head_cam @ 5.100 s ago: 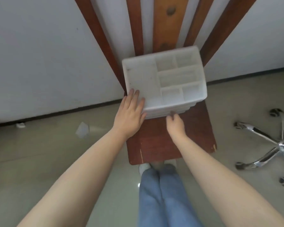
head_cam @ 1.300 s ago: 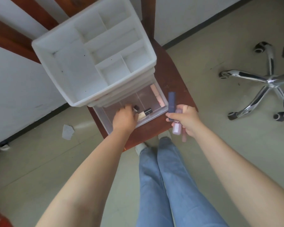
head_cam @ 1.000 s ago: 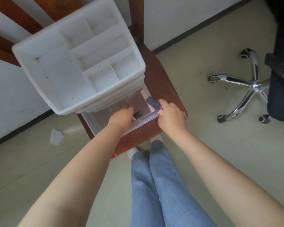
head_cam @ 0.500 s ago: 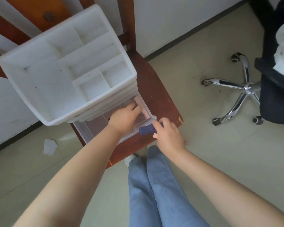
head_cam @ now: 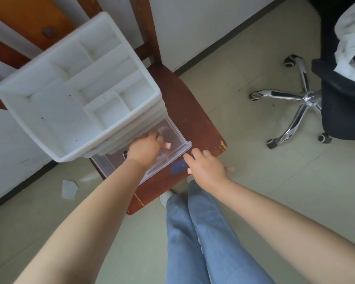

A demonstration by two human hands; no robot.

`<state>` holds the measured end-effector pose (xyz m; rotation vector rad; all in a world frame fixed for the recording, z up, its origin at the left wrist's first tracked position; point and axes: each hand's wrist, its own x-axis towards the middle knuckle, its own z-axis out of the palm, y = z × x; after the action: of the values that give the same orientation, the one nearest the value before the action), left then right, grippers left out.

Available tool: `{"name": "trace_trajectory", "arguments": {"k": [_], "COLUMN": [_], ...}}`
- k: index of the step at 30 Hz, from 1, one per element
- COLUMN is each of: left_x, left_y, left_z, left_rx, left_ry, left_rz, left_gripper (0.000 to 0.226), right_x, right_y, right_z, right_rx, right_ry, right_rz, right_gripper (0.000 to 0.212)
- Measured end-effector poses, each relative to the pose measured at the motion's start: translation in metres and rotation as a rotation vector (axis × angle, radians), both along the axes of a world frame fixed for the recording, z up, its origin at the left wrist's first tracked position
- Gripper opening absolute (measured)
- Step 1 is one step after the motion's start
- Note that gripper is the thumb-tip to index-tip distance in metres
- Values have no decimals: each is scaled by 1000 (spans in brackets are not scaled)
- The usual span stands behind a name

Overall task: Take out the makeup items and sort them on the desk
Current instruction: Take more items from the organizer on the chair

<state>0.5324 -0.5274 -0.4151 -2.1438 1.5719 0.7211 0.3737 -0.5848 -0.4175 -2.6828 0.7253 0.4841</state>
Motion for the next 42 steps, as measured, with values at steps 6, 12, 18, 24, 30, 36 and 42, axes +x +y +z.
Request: {"name": "trace_trajectory", "arguments": {"k": [6,12,18,24,30,36,42], "left_x": [5,13,18,19,14,-21,-128], "left_y": [63,134,165,154,118,53,-19], "left_z": [22,46,45,44,65,137,254], "left_rx": [-248,-502,-420,-355,-172,-196,-322], "left_ry": [78,7,16,3,-32,-20,-69], "left_rz": [389,546,736,729,476,51,-465], "left_gripper": [23,27,23,20,26,26,34], "right_x": [19,65,133,130,78,-6,-138], "right_y": [8,26,30,28,17,4,26], "right_z": [-8,12,11,12,51,142,270], "right_rx": [133,92,39,-21,-160,-287,-348], "right_ry": [24,44,98,164,93,31,102], "right_rz": [32,121,182,238,109,-135,-660], "right_gripper": [37,38,41,42,35,51,38]}}
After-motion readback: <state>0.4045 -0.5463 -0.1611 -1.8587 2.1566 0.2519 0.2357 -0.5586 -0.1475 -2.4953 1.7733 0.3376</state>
